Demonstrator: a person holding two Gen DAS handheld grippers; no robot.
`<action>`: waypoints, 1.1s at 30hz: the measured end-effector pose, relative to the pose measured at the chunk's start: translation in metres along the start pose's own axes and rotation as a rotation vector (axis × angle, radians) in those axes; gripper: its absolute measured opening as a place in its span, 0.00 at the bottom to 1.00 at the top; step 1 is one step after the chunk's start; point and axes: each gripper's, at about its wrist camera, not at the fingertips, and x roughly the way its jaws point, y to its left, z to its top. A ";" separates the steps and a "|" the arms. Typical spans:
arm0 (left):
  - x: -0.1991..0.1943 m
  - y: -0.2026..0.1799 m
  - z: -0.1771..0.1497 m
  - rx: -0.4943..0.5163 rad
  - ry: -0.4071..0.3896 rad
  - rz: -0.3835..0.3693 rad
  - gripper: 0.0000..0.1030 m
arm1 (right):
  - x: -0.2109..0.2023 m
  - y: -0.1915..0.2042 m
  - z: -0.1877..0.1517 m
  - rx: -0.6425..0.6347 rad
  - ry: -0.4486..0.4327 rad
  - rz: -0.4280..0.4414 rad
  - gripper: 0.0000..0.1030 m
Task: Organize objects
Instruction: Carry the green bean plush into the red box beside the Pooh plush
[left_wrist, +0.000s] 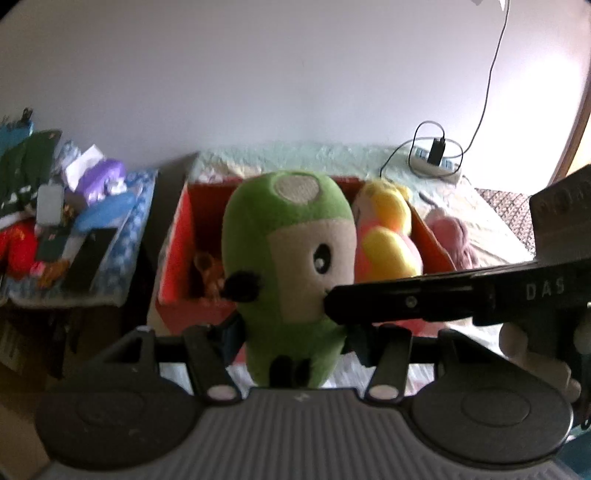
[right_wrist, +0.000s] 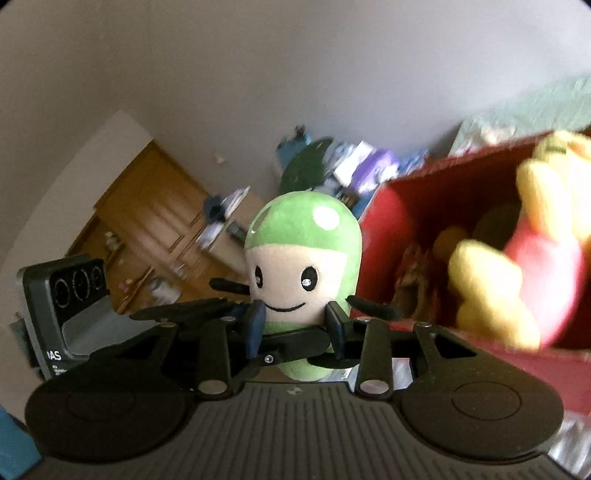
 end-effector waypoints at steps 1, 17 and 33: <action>0.003 0.003 0.004 0.009 -0.008 -0.008 0.54 | 0.001 0.000 0.002 -0.002 -0.017 -0.023 0.38; 0.108 0.019 0.064 0.086 0.048 -0.221 0.54 | 0.000 -0.036 0.024 0.094 -0.168 -0.384 0.38; 0.181 0.001 0.059 0.126 0.210 -0.254 0.53 | 0.013 -0.058 0.025 0.147 -0.119 -0.606 0.29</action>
